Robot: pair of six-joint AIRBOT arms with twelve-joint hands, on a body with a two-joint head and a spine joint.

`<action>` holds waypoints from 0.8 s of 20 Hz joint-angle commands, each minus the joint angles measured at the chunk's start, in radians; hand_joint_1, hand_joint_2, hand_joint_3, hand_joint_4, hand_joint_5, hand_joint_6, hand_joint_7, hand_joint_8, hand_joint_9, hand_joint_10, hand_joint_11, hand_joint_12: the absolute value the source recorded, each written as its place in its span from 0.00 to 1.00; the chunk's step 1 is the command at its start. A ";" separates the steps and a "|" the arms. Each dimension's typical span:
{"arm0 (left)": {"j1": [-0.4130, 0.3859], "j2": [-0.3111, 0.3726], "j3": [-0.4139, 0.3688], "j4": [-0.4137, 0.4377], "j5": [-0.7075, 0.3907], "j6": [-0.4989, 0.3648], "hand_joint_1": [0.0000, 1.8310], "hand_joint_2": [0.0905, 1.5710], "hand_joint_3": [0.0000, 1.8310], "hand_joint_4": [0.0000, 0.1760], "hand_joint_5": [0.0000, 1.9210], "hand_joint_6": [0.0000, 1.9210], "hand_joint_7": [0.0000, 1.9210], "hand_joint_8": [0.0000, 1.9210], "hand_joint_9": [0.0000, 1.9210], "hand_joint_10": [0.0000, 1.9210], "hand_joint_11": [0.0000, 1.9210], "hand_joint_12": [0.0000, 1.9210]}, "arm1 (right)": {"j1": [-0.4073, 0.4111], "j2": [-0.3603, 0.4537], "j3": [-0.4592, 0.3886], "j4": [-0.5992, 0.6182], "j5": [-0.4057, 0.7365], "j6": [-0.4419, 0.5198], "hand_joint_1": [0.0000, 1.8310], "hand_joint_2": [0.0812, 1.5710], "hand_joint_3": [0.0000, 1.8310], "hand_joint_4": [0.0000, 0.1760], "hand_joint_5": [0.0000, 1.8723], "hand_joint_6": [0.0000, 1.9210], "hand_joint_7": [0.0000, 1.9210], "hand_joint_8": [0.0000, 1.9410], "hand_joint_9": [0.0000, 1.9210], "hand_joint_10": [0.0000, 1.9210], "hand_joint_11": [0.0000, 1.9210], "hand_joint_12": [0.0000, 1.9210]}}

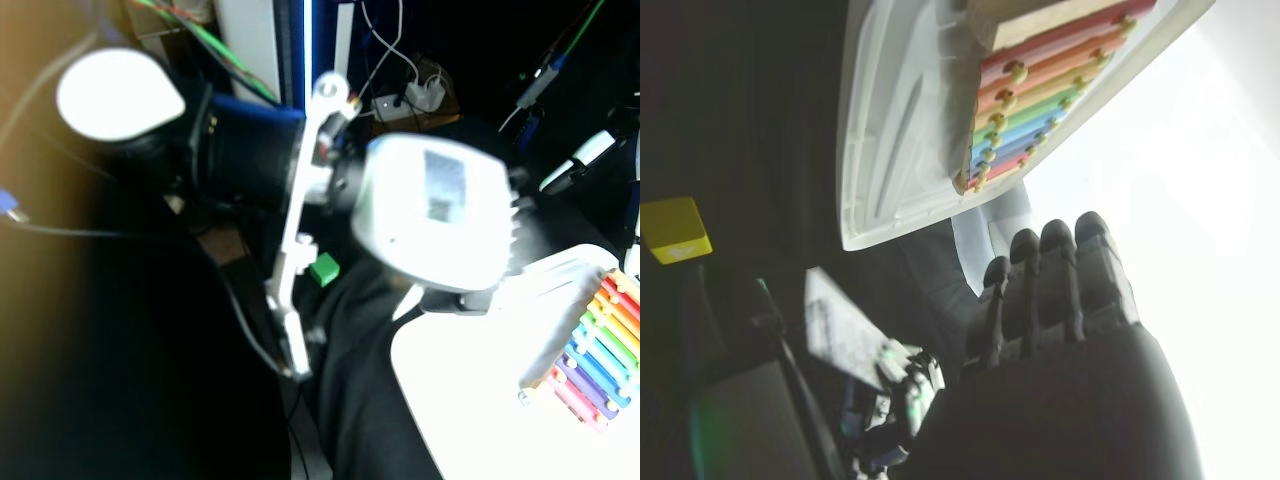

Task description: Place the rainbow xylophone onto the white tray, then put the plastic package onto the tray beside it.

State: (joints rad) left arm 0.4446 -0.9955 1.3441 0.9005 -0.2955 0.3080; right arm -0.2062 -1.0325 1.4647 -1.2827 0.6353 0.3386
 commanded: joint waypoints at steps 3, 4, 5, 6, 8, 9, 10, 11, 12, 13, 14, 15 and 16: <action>-0.005 -0.005 0.000 -0.024 -0.067 0.002 0.45 0.39 0.00 0.14 0.02 0.00 0.08 0.00 0.05 0.00 0.01 0.01 | 0.025 -0.030 0.030 0.077 0.019 0.003 0.69 0.70 0.00 0.00 0.46 0.50 0.56 0.54 0.66 0.41 0.60 0.64; -0.005 -0.005 0.000 -0.025 -0.069 0.002 0.46 0.40 0.00 0.28 0.01 0.00 0.07 0.00 0.04 0.00 0.00 0.00 | 0.027 -0.042 0.045 0.084 0.015 0.003 0.70 0.69 0.00 0.00 0.48 0.47 0.58 0.50 0.68 0.29 0.59 0.56; -0.005 -0.006 0.000 -0.025 -0.072 0.002 0.47 0.40 0.00 0.15 0.01 0.00 0.08 0.00 0.06 0.01 0.02 0.01 | 0.028 -0.057 0.062 0.092 0.012 0.003 0.70 0.69 0.00 0.00 0.48 0.47 0.59 0.48 0.73 0.22 0.60 0.55; -0.004 -0.006 0.000 -0.025 -0.072 0.002 0.44 0.40 0.00 0.32 0.00 0.00 0.08 0.00 0.05 0.01 0.02 0.01 | 0.028 -0.071 0.078 0.100 0.011 0.003 0.70 0.69 0.00 0.00 0.47 0.49 0.59 0.47 0.74 0.17 0.60 0.54; -0.003 -0.006 0.000 -0.025 -0.073 0.002 0.43 0.40 0.00 0.14 0.00 0.00 0.07 0.00 0.04 0.00 0.01 0.00 | 0.028 -0.101 0.110 0.113 0.005 0.003 0.76 0.68 0.00 0.00 0.48 0.44 0.56 0.43 0.56 0.59 0.44 0.65; -0.002 -0.006 0.000 -0.026 -0.075 0.002 0.41 0.40 0.00 0.17 0.00 0.00 0.06 0.00 0.03 0.00 0.01 0.01 | 0.028 -0.114 0.124 0.121 0.001 0.003 0.76 0.68 0.00 0.00 0.47 0.45 0.55 0.45 0.54 0.61 0.43 0.65; -0.002 -0.006 0.000 -0.026 -0.077 0.002 0.41 0.39 0.00 0.30 0.00 0.00 0.06 0.00 0.03 0.00 0.02 0.01 | 0.028 -0.130 0.140 0.131 -0.001 0.003 0.76 0.68 0.00 0.00 0.46 0.48 0.55 0.44 0.56 0.58 0.43 0.63; -0.001 -0.006 0.000 -0.028 -0.078 0.002 0.42 0.40 0.00 0.17 0.00 0.00 0.06 0.00 0.03 0.00 0.00 0.00 | 0.028 -0.146 0.153 0.138 -0.004 0.003 0.76 0.67 0.00 0.00 0.47 0.46 0.56 0.42 0.58 0.55 0.46 0.63; 0.000 -0.006 0.000 -0.029 -0.079 0.002 0.42 0.40 0.00 0.03 0.00 0.00 0.05 0.00 0.02 0.00 0.00 0.00 | 0.028 -0.158 0.163 0.143 -0.006 0.003 0.76 0.68 0.00 0.00 0.47 0.49 0.56 0.43 0.55 0.59 0.28 0.72; 0.000 -0.006 0.000 -0.030 -0.079 0.002 0.42 0.40 0.00 0.05 0.00 0.00 0.04 0.00 0.02 0.00 0.00 0.00 | 0.028 -0.173 0.176 0.149 -0.008 0.003 0.75 0.71 0.00 0.00 0.43 0.57 0.53 0.49 0.46 0.66 0.14 0.74; 0.002 -0.006 0.000 -0.033 -0.081 0.002 0.42 0.41 0.00 0.03 0.00 0.00 0.04 0.00 0.02 0.00 0.00 0.00 | 0.028 -0.194 0.192 0.155 -0.011 0.003 0.75 0.72 0.00 0.00 0.43 0.59 0.52 0.50 0.43 0.69 0.09 0.77; 0.003 -0.006 0.000 -0.035 -0.083 0.002 0.41 0.41 0.00 0.00 0.00 0.00 0.04 0.00 0.03 0.00 0.01 0.00 | 0.028 -0.205 0.202 0.161 -0.012 0.003 0.75 0.71 0.00 0.00 0.43 0.55 0.51 0.52 0.48 0.69 0.20 0.83; 0.003 -0.006 0.000 -0.040 -0.085 0.002 0.41 0.41 0.00 0.00 0.00 0.00 0.05 0.01 0.04 0.01 0.02 0.01 | 0.028 -0.225 0.220 0.173 -0.013 0.003 0.70 0.72 0.00 0.00 0.42 0.57 0.53 0.56 0.51 0.53 0.20 0.88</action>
State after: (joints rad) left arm 0.4553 -0.9958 1.3441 0.8890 -0.3134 0.3080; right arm -0.2031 -1.2621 1.6821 -1.1877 0.5804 0.3378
